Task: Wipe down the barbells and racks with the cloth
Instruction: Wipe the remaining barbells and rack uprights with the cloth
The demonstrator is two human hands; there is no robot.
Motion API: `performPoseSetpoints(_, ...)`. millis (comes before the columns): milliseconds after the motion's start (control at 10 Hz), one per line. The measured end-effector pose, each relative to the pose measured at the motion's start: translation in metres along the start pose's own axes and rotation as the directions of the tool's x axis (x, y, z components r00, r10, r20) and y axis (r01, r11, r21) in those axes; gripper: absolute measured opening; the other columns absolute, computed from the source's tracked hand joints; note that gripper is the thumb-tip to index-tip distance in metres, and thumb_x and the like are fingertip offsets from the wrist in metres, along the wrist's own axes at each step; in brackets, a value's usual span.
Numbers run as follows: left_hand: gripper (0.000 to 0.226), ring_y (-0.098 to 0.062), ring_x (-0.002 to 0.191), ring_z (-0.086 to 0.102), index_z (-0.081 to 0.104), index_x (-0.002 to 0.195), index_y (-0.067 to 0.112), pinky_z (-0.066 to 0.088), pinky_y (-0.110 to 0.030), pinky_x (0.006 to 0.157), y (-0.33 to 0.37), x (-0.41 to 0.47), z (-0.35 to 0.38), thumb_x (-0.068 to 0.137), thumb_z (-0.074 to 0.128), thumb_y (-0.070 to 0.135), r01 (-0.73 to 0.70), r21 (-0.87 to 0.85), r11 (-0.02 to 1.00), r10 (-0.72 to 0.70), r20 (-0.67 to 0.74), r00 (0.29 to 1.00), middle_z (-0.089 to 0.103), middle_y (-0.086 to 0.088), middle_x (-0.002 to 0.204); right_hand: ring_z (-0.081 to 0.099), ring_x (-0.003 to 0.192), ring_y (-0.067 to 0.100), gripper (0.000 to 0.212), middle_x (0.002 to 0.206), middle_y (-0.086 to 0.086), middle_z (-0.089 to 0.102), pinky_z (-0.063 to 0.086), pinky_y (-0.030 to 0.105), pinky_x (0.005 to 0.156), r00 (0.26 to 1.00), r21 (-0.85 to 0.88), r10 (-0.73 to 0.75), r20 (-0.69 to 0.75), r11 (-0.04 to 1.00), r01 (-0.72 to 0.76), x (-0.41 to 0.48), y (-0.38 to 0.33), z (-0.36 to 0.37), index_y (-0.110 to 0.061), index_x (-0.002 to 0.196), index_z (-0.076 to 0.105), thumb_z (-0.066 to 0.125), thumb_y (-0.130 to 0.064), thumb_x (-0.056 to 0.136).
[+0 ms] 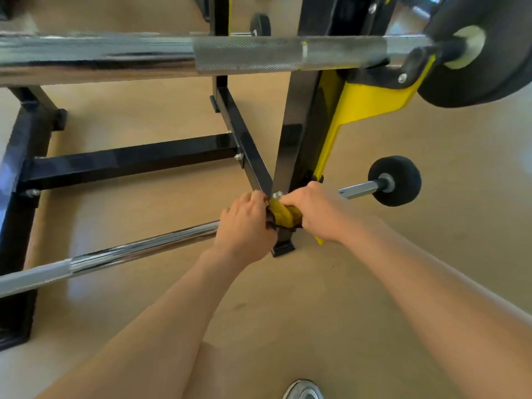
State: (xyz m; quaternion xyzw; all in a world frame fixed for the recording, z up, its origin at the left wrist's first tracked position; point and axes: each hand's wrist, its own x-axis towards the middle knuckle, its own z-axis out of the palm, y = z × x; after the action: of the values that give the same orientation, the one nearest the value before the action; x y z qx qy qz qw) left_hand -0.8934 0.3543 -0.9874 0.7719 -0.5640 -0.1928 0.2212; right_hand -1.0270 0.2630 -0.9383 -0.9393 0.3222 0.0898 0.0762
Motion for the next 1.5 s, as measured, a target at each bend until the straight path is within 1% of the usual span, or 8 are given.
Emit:
performPoseSetpoints(200, 0.039, -0.022, 0.091, 0.058, 0.048, 0.131, 0.015, 0.05, -0.038, 0.087, 0.042, 0.039, 0.023, 0.098, 0.064, 0.027, -0.171, 0.333, 0.927, 0.107, 0.202, 0.974, 0.059, -0.002, 0.104, 0.06, 0.074, 0.021, 0.005, 0.082, 0.005, 0.06, 0.052, 0.035, 0.069, 0.862, 0.096, 0.506, -0.038, 0.86, -0.5, -0.032, 0.068, -0.016, -0.013, 0.1, 0.068, 0.064, -0.011, 0.097)
performPoseSetpoints(300, 0.041, -0.019, 0.082, 0.058, 0.051, 0.129, 0.016, 0.056, -0.035, 0.076, 0.054, 0.06, 0.031, 0.094, 0.069, 0.026, -0.186, 0.373, 0.909, 0.086, 0.269, 0.959, 0.052, 0.0, 0.088, 0.057, 0.088, 0.021, 0.01, 0.093, -0.002, 0.062, 0.042, 0.031, 0.073, 0.508, 0.601, 0.784, -0.357, 0.609, -0.518, -0.046, 0.089, -0.001, -0.011, 0.1, 0.063, 0.053, -0.011, 0.103)
performPoseSetpoints(400, 0.029, -0.018, 0.073, 0.061, 0.061, 0.116, 0.021, 0.06, -0.035, 0.069, 0.055, 0.072, 0.036, 0.09, 0.072, 0.028, -0.192, 0.384, 0.903, 0.104, 0.238, 0.966, 0.057, 0.001, 0.082, 0.062, 0.099, 0.026, 0.02, 0.101, 0.003, 0.064, 0.047, 0.024, 0.073, 0.568, 0.766, 0.802, -0.183, 0.479, -0.429, -0.037, 0.066, 0.012, -0.014, 0.101, 0.057, 0.048, -0.03, 0.107)
performPoseSetpoints(500, 0.019, -0.016, 0.061, 0.058, 0.061, 0.099, 0.024, 0.054, -0.032, 0.057, 0.055, 0.072, 0.041, 0.089, 0.068, 0.038, -0.202, 0.425, 0.883, 0.133, 0.186, 0.973, 0.059, 0.003, 0.075, 0.033, 0.148, 0.048, 0.071, 0.171, 0.021, -0.01, 0.034, 0.052, 0.12, 0.743, 0.647, 0.645, 0.178, 0.492, -0.583, -0.005, 0.041, 0.032, -0.025, 0.162, 0.027, 0.031, -0.065, 0.104)
performPoseSetpoints(600, 0.02, -0.016, 0.057, 0.052, 0.058, 0.091, 0.026, 0.042, -0.029, 0.05, 0.055, 0.071, 0.043, 0.088, 0.064, 0.044, -0.209, 0.482, 0.851, 0.15, 0.158, 0.976, 0.057, 0.004, 0.071, 0.013, 0.156, 0.047, 0.068, 0.159, 0.017, -0.046, 0.018, 0.054, 0.126, 0.705, 0.639, 0.674, 0.222, 0.445, -0.627, 0.025, 0.042, 0.037, -0.028, 0.167, 0.015, 0.022, -0.058, 0.106)
performPoseSetpoints(1200, 0.029, -0.016, 0.065, 0.06, 0.058, 0.106, 0.026, 0.056, -0.031, 0.058, 0.045, 0.068, 0.049, 0.085, 0.069, 0.044, -0.234, 0.421, 0.877, 0.203, 0.117, 0.972, 0.06, 0.004, 0.077, 0.037, 0.146, 0.039, 0.082, 0.166, 0.025, 0.013, 0.036, 0.048, 0.118, 0.386, 0.857, 0.922, -0.009, 0.206, -0.473, 0.035, 0.074, 0.046, -0.005, 0.163, 0.005, 0.058, -0.009, 0.101)
performPoseSetpoints(1300, 0.027, -0.018, 0.062, 0.058, 0.057, 0.102, 0.025, 0.05, -0.03, 0.055, 0.044, 0.066, 0.05, 0.084, 0.066, 0.043, -0.237, 0.439, 0.867, 0.227, 0.077, 0.971, 0.059, 0.004, 0.074, 0.066, 0.095, 0.021, 0.063, 0.136, 0.019, 0.052, 0.057, 0.027, 0.072, 0.365, 0.94, 0.922, 0.127, 0.006, -0.342, 0.03, 0.055, 0.053, -0.005, 0.155, 0.024, 0.059, -0.015, 0.103)
performPoseSetpoints(1500, 0.031, -0.017, 0.063, 0.058, 0.057, 0.106, 0.024, 0.053, -0.03, 0.056, 0.042, 0.065, 0.051, 0.086, 0.066, 0.045, -0.26, 0.435, 0.862, 0.25, 0.081, 0.965, 0.058, 0.004, 0.074, 0.061, 0.116, 0.035, 0.024, 0.113, 0.014, 0.059, 0.049, 0.039, 0.091, 0.45, 0.937, 0.823, 0.347, -0.327, -0.125, 0.019, 0.079, 0.036, -0.008, 0.13, 0.056, 0.05, -0.011, 0.106)
